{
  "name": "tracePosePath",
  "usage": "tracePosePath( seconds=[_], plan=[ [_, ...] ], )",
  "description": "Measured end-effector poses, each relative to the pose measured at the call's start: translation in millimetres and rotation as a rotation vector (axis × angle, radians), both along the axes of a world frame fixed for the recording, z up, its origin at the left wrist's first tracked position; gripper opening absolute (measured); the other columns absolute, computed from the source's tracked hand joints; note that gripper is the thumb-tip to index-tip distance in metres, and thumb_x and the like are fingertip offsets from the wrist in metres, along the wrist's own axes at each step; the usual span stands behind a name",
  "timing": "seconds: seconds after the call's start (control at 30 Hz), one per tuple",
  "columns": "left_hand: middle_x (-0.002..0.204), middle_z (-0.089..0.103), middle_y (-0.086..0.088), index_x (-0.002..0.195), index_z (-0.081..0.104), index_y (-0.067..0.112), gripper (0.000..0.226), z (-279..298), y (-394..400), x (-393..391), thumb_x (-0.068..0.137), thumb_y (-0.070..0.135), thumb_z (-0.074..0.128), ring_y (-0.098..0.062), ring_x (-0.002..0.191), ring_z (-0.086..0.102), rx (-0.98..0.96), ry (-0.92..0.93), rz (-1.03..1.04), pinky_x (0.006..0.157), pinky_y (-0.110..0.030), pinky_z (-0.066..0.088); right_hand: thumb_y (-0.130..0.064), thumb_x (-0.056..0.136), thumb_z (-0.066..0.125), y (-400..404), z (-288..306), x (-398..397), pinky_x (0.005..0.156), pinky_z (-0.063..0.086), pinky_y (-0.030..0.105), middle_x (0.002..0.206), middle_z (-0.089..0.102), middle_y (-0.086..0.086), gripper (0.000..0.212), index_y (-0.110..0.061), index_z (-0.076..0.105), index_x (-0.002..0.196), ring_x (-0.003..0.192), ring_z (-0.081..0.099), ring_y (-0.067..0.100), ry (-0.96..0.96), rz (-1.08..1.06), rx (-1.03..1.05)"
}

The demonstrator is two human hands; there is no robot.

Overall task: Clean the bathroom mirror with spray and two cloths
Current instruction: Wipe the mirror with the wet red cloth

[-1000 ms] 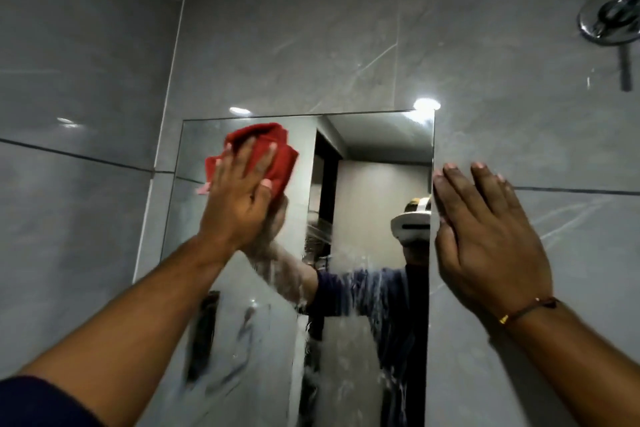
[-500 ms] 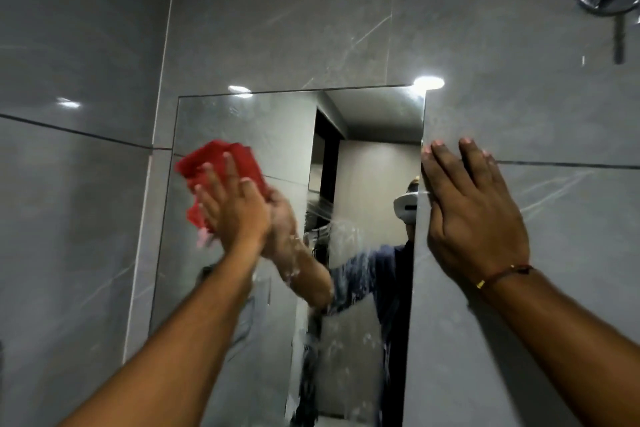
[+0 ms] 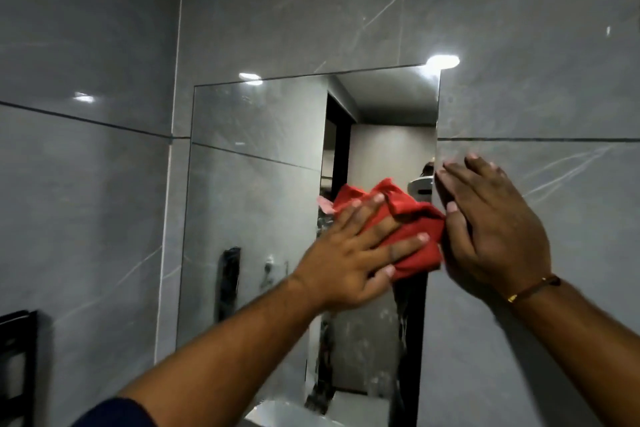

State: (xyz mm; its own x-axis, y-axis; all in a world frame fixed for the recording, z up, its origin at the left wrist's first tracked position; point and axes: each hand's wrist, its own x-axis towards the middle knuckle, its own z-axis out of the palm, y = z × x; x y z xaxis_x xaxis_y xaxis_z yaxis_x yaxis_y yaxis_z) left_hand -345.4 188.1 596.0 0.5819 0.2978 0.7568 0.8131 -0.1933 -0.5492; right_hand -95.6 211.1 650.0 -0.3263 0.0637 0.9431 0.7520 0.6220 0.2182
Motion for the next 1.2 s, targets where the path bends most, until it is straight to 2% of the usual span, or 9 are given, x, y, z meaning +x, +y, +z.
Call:
tracePosePath(
  seconds=[0.17,0.33,0.43,0.57,0.67,0.87,1.0,1.07,1.2],
  plan=[
    [0.179,0.019,-0.003,0.167,0.025,0.038,0.065,14,-1,-103,0.103,0.043,0.036,-0.033,0.168,0.003,0.031,-0.452,0.032,0.131,-0.068,0.015,-0.028,0.101,0.04,-1,-3,-12,0.132,0.024,0.047,0.163,0.047,0.011,0.059,-0.01,0.046,0.157,0.159,0.03,0.026,0.003,-0.063,0.011],
    [0.181,0.012,-0.004,0.169,0.024,0.034,0.063,13,-4,-188,0.107,0.038,0.027,-0.036,0.167,0.009,0.096,-0.758,0.037,0.132,-0.066,0.01,-0.02,0.098,0.045,4,-5,-15,0.13,0.029,0.05,0.158,0.053,0.015,0.056,-0.004,0.054,0.151,0.155,0.038,0.031,0.011,-0.064,0.118],
    [0.18,0.014,-0.007,0.17,0.024,0.033,0.064,-5,0,-226,0.106,0.037,0.024,-0.036,0.165,0.016,0.149,-1.137,0.036,0.133,-0.06,0.012,-0.021,0.098,0.043,4,-5,-15,0.13,0.028,0.049,0.159,0.052,0.015,0.057,-0.004,0.053,0.152,0.156,0.037,0.031,0.002,-0.06,0.098],
    [0.181,0.012,-0.006,0.17,0.022,0.031,0.06,-28,3,-203,0.11,0.033,0.026,-0.034,0.167,0.011,0.196,-1.689,0.054,0.134,-0.05,0.005,-0.023,0.097,0.038,4,-5,-13,0.131,0.026,0.05,0.161,0.049,0.016,0.061,-0.005,0.049,0.154,0.157,0.034,0.03,-0.027,-0.064,0.068],
    [0.182,0.002,0.0,0.17,0.014,0.036,0.058,-19,4,-147,0.114,0.031,0.027,-0.032,0.168,0.001,0.156,-1.852,0.07,0.134,-0.051,-0.001,-0.021,0.097,0.039,3,-3,-11,0.13,0.027,0.051,0.161,0.049,0.015,0.06,-0.005,0.049,0.154,0.157,0.034,0.031,-0.034,-0.042,0.059],
    [0.179,-0.012,-0.004,0.17,0.007,0.039,0.067,-20,4,44,0.107,0.059,0.015,-0.035,0.165,-0.011,0.133,-1.277,0.0,0.134,-0.06,-0.002,-0.022,0.098,0.039,3,-5,-11,0.13,0.027,0.05,0.158,0.052,0.014,0.058,-0.007,0.051,0.152,0.156,0.036,0.031,-0.001,0.023,0.026],
    [0.178,-0.022,0.014,0.17,-0.003,0.043,0.068,-51,0,138,0.111,0.043,0.032,-0.023,0.164,-0.027,-0.074,-0.916,-0.035,0.134,-0.056,-0.01,-0.023,0.097,0.036,10,-3,-5,0.13,0.029,0.048,0.152,0.059,0.012,0.057,-0.007,0.06,0.146,0.153,0.042,0.03,0.028,0.138,0.02],
    [0.181,-0.007,0.014,0.17,0.012,0.041,0.064,-65,-6,140,0.11,0.042,0.036,-0.023,0.165,-0.025,-0.194,-0.671,-0.079,0.134,-0.058,-0.007,-0.021,0.097,0.036,14,-5,3,0.128,0.031,0.049,0.15,0.061,0.015,0.056,-0.006,0.062,0.144,0.15,0.046,0.031,0.01,0.153,0.045],
    [0.175,0.033,-0.004,0.163,0.044,0.031,0.059,-79,5,62,0.105,0.04,0.05,-0.035,0.167,0.009,-0.046,-0.13,-0.073,0.134,-0.058,0.015,-0.021,0.097,0.038,13,-13,15,0.128,0.032,0.053,0.15,0.06,0.018,0.056,-0.003,0.06,0.145,0.148,0.047,0.034,-0.047,0.129,0.053]
  ],
)
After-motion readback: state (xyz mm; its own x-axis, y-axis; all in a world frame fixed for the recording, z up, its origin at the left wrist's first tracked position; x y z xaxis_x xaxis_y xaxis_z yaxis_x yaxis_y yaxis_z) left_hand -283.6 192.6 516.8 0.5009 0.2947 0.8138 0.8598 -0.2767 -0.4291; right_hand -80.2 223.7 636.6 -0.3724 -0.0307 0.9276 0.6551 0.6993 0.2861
